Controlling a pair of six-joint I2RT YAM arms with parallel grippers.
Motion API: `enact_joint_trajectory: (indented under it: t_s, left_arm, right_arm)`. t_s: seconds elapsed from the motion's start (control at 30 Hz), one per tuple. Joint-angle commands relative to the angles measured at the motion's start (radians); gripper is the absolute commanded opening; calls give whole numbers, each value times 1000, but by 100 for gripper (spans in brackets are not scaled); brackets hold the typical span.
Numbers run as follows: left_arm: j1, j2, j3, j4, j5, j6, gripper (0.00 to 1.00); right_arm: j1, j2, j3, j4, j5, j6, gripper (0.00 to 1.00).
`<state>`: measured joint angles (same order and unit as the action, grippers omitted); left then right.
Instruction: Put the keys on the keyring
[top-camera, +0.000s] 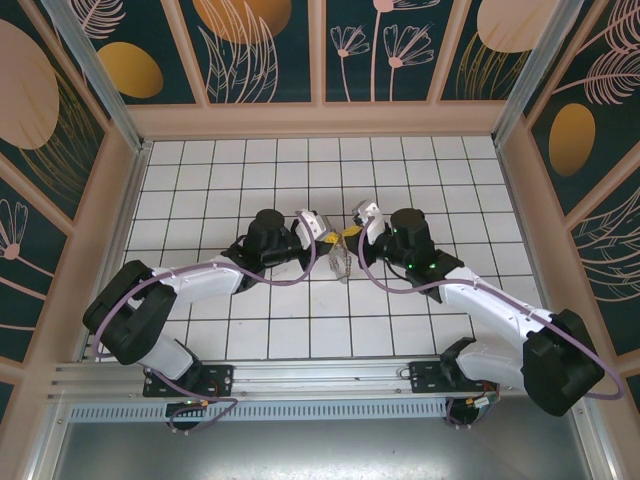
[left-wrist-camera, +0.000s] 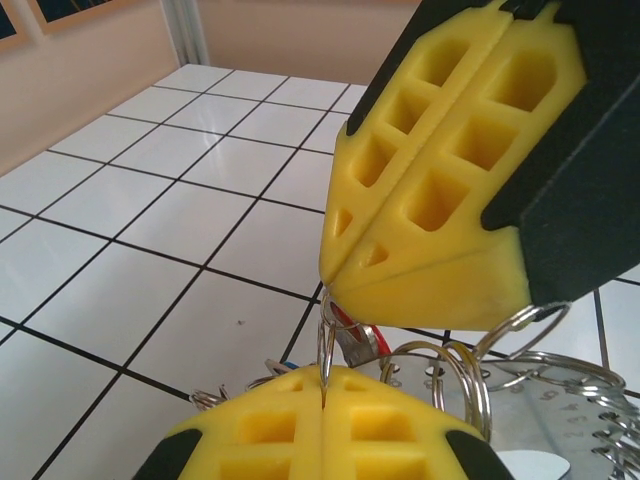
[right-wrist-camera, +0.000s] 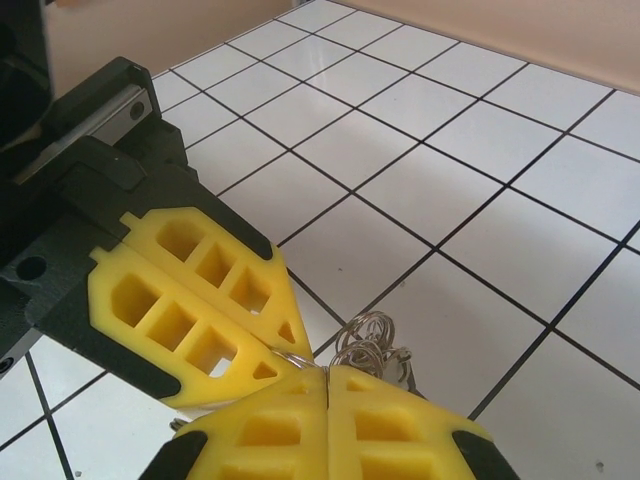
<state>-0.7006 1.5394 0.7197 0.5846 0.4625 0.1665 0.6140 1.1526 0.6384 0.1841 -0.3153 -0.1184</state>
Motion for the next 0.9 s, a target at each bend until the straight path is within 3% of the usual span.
enact_joint_trajectory:
  t_s: [0.0, 0.37, 0.6, 0.87]
  left_arm:
    - [7, -12, -10, 29, -15, -14, 0]
    - [7, -1, 8, 8, 3, -7, 8]
    - [6, 4, 18, -8, 19, 1, 16]
    - [7, 10, 31, -25, 27, 11, 17]
  right_arm:
    - [-20, -30, 2, 50, -10, 15, 0]
    - [-5, -13, 42, 58, -115, -37, 0]
    - [8, -2, 56, 45, -123, -60, 0]
    - [18, 16, 71, 25, -119, -79, 0]
